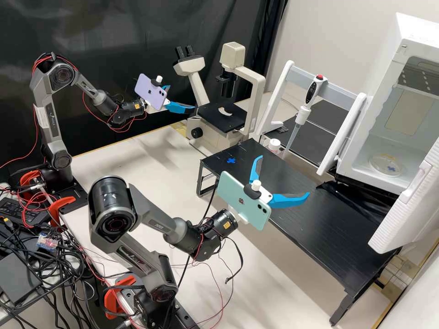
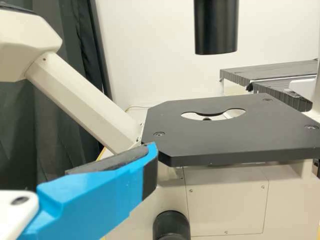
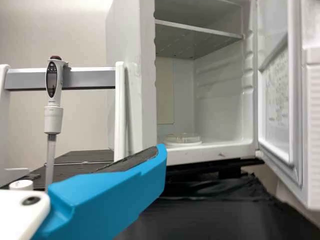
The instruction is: Move the petri dish to the incubator
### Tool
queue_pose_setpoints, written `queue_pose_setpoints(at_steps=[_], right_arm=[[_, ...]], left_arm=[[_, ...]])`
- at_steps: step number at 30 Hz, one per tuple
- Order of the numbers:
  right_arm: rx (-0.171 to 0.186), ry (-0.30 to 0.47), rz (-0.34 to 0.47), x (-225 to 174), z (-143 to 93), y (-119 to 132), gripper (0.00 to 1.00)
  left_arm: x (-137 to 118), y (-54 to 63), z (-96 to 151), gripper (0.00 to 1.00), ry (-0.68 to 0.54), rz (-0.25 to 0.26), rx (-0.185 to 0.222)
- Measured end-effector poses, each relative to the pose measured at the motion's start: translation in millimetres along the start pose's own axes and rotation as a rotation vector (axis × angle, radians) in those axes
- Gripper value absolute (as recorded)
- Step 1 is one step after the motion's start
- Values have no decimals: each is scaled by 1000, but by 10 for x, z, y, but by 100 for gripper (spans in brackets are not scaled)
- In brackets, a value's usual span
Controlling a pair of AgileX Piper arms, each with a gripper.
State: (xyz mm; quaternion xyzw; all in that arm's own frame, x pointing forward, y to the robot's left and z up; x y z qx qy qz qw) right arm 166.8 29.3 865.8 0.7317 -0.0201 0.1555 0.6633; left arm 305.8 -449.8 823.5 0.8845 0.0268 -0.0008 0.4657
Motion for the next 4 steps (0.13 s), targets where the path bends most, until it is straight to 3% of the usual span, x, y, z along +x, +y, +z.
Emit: queue_pose_setpoints(at_steps=[1, 4], right_arm=[[18, -2, -1, -22, 1, -8, 100], [28, -5, -6, -47, 5, -22, 100]], left_arm=[[0, 0, 0, 100, 0, 0, 0], [0, 0, 0, 100, 0, 0, 0]])
